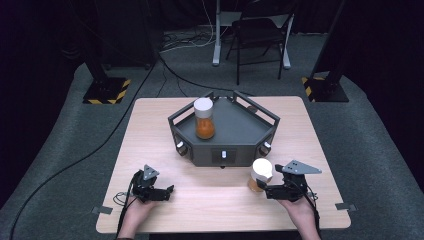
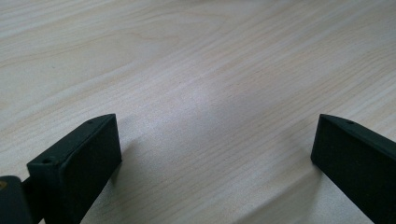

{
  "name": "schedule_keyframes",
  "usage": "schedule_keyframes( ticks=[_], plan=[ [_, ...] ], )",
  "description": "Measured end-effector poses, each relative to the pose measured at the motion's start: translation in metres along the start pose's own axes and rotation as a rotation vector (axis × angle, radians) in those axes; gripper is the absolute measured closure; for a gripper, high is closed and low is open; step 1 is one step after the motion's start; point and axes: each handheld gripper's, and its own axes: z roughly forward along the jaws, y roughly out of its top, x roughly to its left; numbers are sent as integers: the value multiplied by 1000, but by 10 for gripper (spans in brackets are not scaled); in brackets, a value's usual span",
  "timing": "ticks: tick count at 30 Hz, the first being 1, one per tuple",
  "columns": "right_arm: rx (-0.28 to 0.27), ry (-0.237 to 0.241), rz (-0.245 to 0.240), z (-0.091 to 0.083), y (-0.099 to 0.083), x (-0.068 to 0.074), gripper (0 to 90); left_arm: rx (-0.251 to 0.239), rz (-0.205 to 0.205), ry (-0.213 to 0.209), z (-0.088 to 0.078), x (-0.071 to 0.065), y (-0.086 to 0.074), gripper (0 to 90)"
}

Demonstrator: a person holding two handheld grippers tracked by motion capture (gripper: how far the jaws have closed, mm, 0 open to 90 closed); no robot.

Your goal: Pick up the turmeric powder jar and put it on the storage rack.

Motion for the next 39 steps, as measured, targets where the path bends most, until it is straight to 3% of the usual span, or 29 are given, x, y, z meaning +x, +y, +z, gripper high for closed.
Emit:
schedule_keyframes(
  ticks=[6, 15, 21, 26, 39],
  plan=[
    [-8, -7, -8, 15, -3, 2, 135, 1, 0, -1, 0, 0, 0, 7],
    [-23, -6, 17, 29, -4, 2, 190, 2, 0, -1, 0, 0, 0, 5],
    [5, -42, -1, 40, 0, 10, 274, 2, 0, -1, 0, 0, 1, 5],
    [22, -65, -37, 40, 4, 15, 291, 3, 3, -2, 1, 0, 1, 1],
    [43, -45, -58, 21, 30, 9, 293, 3, 3, -2, 1, 0, 1, 1]
  ],
)
